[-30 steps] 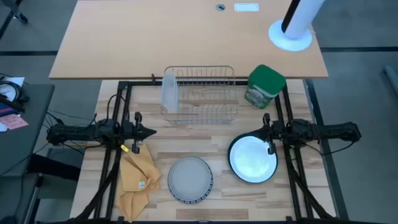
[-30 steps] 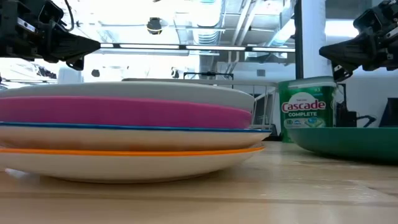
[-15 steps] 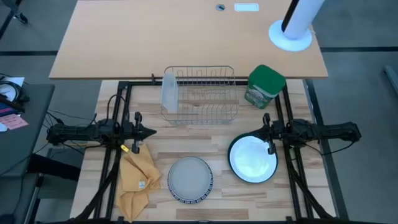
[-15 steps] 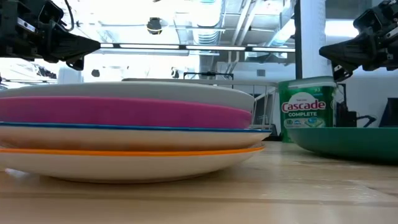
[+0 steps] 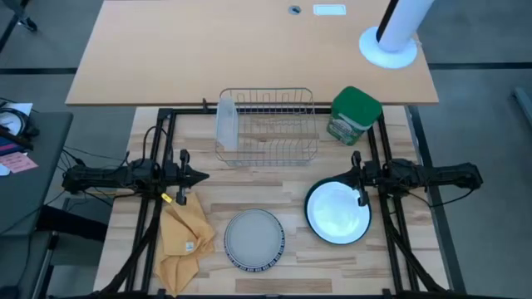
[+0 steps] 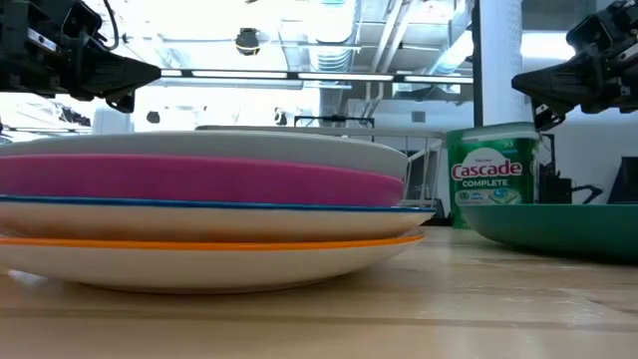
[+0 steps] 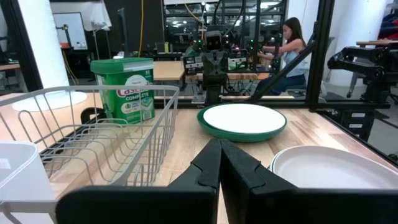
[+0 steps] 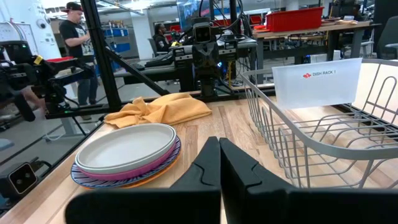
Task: Sort dishes
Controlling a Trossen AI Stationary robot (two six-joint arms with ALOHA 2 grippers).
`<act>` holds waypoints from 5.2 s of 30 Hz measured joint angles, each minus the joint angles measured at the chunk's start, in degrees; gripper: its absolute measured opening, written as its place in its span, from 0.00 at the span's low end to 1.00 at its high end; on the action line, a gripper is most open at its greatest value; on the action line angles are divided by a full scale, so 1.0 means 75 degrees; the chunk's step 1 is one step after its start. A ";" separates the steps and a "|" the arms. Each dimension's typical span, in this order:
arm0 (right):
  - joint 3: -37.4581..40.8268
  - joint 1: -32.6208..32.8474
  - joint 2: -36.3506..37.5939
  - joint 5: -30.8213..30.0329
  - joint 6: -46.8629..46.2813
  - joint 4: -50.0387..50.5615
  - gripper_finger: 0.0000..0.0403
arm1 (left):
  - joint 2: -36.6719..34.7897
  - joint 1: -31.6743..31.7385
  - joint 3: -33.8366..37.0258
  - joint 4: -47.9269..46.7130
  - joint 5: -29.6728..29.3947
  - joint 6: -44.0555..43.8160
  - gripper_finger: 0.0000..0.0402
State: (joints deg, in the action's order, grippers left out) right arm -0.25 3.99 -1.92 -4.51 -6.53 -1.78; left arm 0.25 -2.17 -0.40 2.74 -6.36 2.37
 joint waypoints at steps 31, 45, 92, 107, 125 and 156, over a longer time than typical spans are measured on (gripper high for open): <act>-0.0002 -0.0001 -0.0002 0.0000 -0.0002 -0.0001 0.00 | -0.0002 0.0001 0.0000 0.0000 -0.0002 0.0000 0.00; -0.0002 0.0001 0.0001 0.0002 -0.0002 0.0001 0.00 | -0.0003 0.0002 0.0000 0.0035 -0.0005 -0.0098 0.00; -0.0001 0.0017 0.0001 0.0000 -0.0954 -0.0022 0.00 | 0.4867 -0.0124 -0.7172 -0.2170 0.0797 0.0443 0.00; -0.0485 0.0005 -0.0015 0.0014 -0.1299 -0.0685 0.00 | 0.5269 -0.0141 -0.6251 -0.1580 0.0786 -0.0453 0.00; -0.8724 0.0285 -0.4168 0.0479 0.0973 0.2837 0.00 | 0.5148 -0.0144 -0.6339 -0.0528 0.0800 0.0018 0.00; -0.8253 0.1413 -0.8688 0.0402 -0.1248 0.5569 0.00 | 0.6732 -0.0171 -0.6339 -0.0789 0.0802 -0.0931 0.00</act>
State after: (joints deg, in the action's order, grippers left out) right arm -62.15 14.59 -67.08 -1.50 -15.89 39.99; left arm 50.74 -3.45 -47.94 -3.18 -0.34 -4.61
